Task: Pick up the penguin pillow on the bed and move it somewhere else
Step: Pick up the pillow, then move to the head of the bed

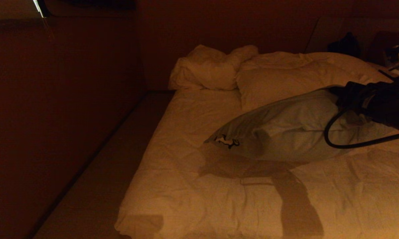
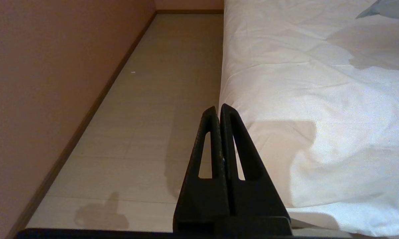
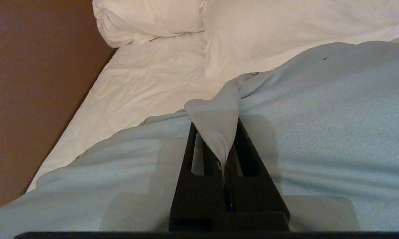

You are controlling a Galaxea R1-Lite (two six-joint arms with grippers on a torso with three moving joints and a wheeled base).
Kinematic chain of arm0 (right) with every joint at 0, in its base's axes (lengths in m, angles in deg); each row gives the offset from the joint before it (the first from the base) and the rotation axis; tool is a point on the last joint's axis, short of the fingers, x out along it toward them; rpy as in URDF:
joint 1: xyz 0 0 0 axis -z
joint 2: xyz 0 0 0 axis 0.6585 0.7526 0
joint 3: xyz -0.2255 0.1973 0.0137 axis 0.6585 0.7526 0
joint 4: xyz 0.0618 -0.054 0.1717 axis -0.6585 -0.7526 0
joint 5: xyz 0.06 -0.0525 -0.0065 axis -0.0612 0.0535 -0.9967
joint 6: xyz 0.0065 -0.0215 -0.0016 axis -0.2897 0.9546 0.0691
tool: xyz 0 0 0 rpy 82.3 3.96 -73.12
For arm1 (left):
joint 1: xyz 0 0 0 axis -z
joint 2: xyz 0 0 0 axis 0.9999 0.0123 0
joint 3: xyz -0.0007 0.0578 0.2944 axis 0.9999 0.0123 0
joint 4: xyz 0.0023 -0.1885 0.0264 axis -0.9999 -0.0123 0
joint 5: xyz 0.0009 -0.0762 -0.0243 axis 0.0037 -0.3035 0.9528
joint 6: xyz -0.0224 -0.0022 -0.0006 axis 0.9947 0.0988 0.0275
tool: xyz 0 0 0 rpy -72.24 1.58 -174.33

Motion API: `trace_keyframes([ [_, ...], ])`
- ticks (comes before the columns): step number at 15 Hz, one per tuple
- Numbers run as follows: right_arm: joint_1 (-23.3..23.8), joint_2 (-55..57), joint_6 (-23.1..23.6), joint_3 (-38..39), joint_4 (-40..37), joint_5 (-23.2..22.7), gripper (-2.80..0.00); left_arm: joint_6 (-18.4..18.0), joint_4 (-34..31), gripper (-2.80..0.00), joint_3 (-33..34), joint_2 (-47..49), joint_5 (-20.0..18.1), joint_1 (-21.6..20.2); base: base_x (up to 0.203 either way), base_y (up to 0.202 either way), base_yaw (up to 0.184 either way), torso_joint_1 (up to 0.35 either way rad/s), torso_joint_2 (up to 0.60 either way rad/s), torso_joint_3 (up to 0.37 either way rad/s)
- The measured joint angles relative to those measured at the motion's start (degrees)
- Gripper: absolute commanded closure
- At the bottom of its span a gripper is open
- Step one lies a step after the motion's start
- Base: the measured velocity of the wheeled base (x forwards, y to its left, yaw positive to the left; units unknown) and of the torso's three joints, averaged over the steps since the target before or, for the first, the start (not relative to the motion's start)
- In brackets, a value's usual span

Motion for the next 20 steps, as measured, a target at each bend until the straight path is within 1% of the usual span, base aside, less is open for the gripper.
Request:
trace_keyframes([
  [7,0.36,-0.33,-0.02,-0.03,0.07,-0.23,0.00,0.16,-0.04,0.00,0.00,0.00,0.00,0.05,0.000,-0.011,0.000,0.000,0.00,0.000],
  [20,2.96,-0.20,-0.12,-0.94,0.11,-0.44,0.00,0.16,-0.01,0.00,0.00,0.00,0.02,0.02,0.000,-0.188,0.000,0.002,0.00,0.004],
])
